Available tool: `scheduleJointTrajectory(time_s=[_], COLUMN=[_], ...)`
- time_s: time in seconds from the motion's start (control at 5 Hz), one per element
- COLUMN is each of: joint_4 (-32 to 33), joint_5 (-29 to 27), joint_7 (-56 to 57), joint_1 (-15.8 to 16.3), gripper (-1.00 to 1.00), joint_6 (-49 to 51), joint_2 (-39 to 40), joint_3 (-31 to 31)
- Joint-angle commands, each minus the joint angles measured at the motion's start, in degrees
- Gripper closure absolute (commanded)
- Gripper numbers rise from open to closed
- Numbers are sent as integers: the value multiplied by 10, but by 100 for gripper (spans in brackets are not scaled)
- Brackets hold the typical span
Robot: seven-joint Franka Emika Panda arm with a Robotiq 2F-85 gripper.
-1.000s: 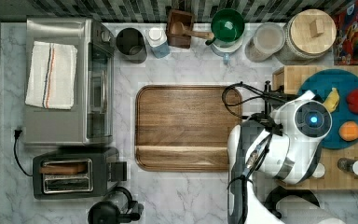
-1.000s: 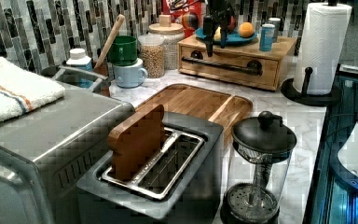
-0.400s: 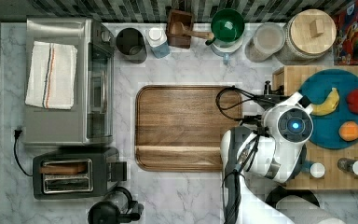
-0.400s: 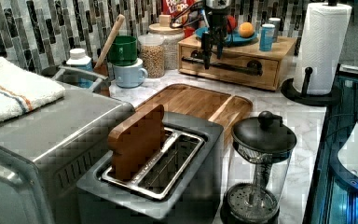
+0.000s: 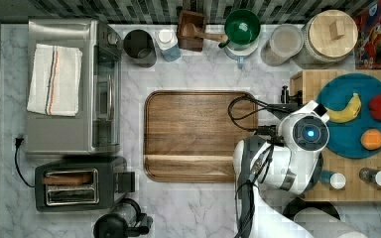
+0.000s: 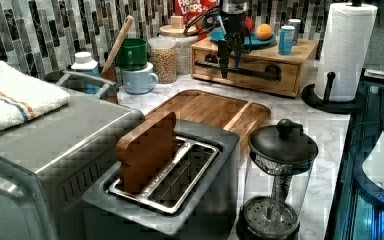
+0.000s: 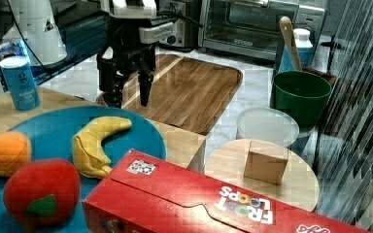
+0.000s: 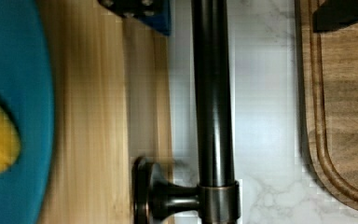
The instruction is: Open the drawer.
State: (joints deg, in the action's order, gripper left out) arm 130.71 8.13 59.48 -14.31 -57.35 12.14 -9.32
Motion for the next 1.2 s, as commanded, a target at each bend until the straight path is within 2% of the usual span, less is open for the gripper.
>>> scheduleJointTrajectory(time_s=[0.2, 0.4, 0.8, 1.0, 1.2], joint_4=[13, 21, 27, 34, 35], joint_5=[-12, -25, -50, -37, -4], joint_7=[-63, -97, -166, -187, -233], joint_1=[34, 56, 95, 112, 85], gripper=[-100, -100, -100, -100, -100], joint_6=[-81, -86, -29, -74, -98], joint_2=[46, 45, 20, 35, 55], joint_3=[27, 33, 63, 71, 124])
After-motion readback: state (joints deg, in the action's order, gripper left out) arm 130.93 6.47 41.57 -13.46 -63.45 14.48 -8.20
